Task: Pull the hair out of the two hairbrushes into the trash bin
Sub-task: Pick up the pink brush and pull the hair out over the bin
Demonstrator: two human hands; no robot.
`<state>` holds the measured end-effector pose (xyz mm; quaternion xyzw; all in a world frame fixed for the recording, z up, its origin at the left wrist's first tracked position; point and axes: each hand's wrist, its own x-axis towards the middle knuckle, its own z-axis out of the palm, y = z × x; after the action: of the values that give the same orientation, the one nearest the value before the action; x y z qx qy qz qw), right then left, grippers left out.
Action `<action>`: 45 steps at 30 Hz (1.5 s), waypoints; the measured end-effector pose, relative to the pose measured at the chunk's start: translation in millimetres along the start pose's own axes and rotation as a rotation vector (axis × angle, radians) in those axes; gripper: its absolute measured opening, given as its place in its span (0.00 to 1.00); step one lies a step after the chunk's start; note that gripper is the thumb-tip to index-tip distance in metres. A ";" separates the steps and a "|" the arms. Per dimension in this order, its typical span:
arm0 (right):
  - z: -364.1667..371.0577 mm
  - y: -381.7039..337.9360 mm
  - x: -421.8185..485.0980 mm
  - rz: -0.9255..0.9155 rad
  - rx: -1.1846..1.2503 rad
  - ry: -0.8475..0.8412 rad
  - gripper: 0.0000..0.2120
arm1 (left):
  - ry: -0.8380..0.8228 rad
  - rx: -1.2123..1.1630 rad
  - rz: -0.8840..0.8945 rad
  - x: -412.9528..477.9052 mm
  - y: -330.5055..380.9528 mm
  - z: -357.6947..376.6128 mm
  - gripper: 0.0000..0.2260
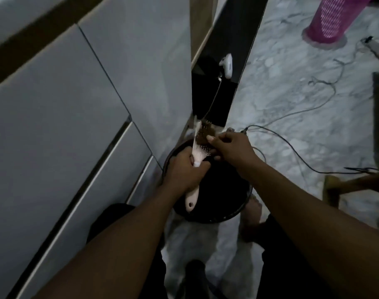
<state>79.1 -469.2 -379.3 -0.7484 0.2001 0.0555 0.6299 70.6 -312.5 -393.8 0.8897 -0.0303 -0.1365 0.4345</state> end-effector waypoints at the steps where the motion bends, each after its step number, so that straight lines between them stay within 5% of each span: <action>1: 2.7 12.8 3.4 0.022 0.003 0.002 0.11 | -0.028 -0.005 -0.017 3.7 -10.8 6.1 0.07; 11: 12.2 115.9 41.2 0.015 -0.473 -0.012 0.10 | -0.233 -0.070 -0.209 21.1 -91.9 66.8 0.05; 19: 9.6 118.1 79.3 0.332 0.234 -0.026 0.08 | -0.243 -0.154 -0.262 58.7 -98.5 91.6 0.08; 24: 21.4 121.8 87.8 0.189 -0.090 0.056 0.19 | -0.279 -0.151 -0.266 65.0 -92.6 96.3 0.03; 29: 23.1 128.8 96.1 0.182 -0.144 0.169 0.10 | -0.283 -0.143 -0.240 68.4 -87.4 95.6 0.06; 36: 32.2 124.0 95.2 0.434 0.382 0.134 0.10 | -0.238 -0.131 -0.277 73.8 -92.6 89.8 0.10; 40: 33.5 129.0 96.7 0.234 0.048 0.105 0.24 | -0.270 -0.075 -0.245 75.4 -86.4 96.3 0.07; 45: 28.0 137.9 103.7 0.146 -0.074 0.166 0.12 | -0.255 -0.087 -0.207 75.9 -85.6 92.3 0.06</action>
<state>127.6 -483.4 -546.6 -0.7565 0.3031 0.0464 0.5776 113.1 -343.1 -531.2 0.8438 0.0123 -0.2937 0.4490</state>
